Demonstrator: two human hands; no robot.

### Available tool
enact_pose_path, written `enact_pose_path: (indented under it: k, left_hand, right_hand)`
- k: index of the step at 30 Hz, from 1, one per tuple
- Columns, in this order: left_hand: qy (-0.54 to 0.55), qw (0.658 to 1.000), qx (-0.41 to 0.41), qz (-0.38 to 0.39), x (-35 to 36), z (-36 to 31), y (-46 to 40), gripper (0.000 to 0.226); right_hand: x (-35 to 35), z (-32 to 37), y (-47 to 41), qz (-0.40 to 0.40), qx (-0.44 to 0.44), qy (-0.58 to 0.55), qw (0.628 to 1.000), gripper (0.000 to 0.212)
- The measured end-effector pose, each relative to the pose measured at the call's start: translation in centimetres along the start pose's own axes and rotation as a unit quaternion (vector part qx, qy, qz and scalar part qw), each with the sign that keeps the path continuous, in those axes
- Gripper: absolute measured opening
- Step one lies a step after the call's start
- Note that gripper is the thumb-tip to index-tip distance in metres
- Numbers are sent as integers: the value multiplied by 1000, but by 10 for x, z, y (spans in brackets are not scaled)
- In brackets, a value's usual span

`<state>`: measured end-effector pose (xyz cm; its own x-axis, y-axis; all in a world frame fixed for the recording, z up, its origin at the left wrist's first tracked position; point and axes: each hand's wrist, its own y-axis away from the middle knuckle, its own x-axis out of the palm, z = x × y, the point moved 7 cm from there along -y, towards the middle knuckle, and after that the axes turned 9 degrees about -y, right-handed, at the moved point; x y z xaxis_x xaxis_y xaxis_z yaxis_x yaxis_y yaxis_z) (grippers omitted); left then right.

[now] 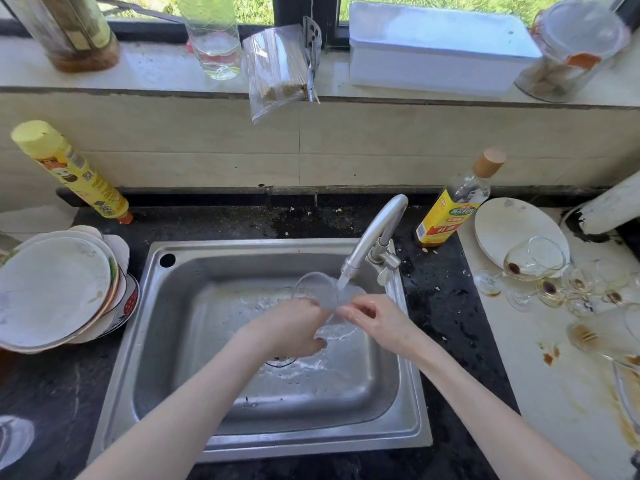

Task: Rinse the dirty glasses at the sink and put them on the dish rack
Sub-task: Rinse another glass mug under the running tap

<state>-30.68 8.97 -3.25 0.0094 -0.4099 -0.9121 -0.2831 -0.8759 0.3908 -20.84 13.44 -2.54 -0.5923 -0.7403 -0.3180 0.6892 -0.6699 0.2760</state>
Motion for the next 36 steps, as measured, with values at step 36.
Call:
enact_pose_path:
  k: [36]
  left_hand:
    - [-1, 985, 123, 119, 4, -23, -20, 74]
  right_hand:
    - [9, -74, -14, -62, 254, -515, 816, 38]
